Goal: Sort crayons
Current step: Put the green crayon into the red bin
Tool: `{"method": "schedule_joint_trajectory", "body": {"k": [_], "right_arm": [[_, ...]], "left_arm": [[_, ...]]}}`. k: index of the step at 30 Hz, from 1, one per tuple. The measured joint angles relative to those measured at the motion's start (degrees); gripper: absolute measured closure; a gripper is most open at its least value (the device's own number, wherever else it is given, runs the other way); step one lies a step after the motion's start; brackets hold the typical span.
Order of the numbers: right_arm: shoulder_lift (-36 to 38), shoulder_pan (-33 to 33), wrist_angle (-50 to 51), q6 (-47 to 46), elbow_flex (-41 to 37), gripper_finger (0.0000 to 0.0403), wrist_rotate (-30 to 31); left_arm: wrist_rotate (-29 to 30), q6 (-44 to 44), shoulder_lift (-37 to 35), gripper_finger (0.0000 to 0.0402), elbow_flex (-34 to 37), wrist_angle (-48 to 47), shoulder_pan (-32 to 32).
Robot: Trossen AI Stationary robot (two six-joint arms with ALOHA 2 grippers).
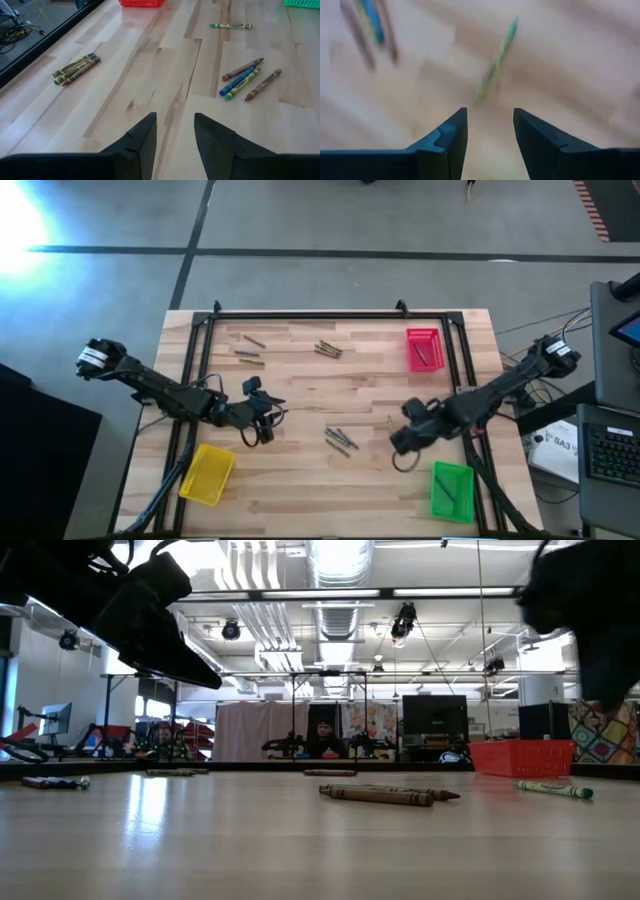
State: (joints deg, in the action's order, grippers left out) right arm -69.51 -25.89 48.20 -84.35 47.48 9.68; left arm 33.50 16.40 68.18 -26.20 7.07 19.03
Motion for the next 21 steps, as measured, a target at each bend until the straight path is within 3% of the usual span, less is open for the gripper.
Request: {"method": "schedule_joint_trajectory", "body": {"k": [3, 14, 21], "right_arm": [[-3.0, 3.1, -3.4, 3.2, 0.0, 0.0251, 3.9], [-18.1, 7.9, -7.0, 7.9, 0.0, 0.0251, -2.3], [-20.9, 8.2, -7.5, 12.2, 0.6, 0.0271, -4.2]], "left_arm": [[-0.4, 0.0, 0.0, 0.0287, 0.0, 0.0, 0.0], [-1.5, 0.0, 0.0, 0.0287, 0.1, 0.0, 0.0], [-1.5, 0.0, 0.0, 0.0287, 0.1, 0.0, 0.0]]}}
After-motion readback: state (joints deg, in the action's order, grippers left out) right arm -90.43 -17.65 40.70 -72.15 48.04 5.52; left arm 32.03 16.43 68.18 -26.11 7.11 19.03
